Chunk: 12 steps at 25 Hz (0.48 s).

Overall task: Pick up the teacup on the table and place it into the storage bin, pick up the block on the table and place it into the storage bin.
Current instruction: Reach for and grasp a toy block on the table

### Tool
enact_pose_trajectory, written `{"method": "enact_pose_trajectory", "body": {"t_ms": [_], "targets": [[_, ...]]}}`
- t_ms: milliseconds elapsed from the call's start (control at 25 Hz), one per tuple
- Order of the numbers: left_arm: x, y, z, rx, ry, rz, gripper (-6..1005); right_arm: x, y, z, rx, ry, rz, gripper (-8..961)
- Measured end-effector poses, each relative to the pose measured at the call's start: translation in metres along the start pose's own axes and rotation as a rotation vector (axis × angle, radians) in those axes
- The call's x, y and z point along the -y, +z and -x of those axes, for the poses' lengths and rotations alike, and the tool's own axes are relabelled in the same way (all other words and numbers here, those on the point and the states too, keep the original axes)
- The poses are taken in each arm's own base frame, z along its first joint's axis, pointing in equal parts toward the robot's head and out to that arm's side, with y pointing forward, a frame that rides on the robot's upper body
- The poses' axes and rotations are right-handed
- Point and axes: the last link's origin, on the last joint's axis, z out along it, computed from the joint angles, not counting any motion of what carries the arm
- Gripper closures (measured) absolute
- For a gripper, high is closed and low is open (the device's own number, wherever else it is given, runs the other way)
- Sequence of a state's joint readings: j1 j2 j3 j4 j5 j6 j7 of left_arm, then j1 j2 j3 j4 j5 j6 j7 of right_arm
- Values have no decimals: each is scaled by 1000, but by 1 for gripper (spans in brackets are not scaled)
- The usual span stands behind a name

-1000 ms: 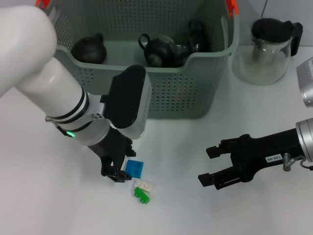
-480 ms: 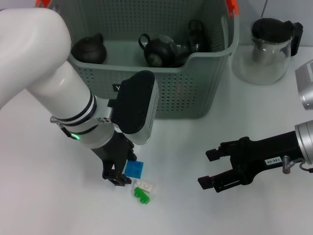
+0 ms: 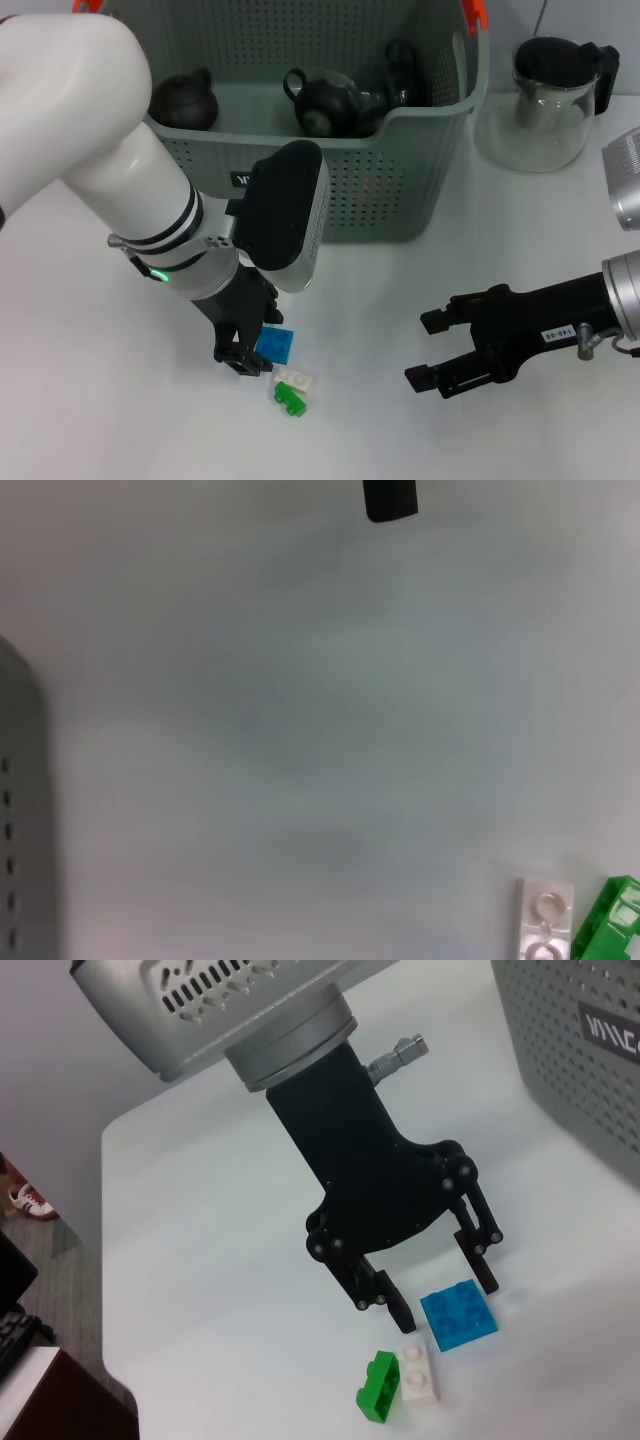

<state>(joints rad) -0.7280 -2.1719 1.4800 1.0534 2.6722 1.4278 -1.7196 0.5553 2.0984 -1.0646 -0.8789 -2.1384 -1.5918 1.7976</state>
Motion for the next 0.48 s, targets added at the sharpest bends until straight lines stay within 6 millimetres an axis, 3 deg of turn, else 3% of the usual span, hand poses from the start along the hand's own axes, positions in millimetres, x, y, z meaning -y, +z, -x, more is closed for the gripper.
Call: {"method": "enact_pose_trajectory", "body": {"t_ms": [480], "targets": [[0,5,-1,11,5,16,441,1,1,-2,-1,-4,-6,21]]}}
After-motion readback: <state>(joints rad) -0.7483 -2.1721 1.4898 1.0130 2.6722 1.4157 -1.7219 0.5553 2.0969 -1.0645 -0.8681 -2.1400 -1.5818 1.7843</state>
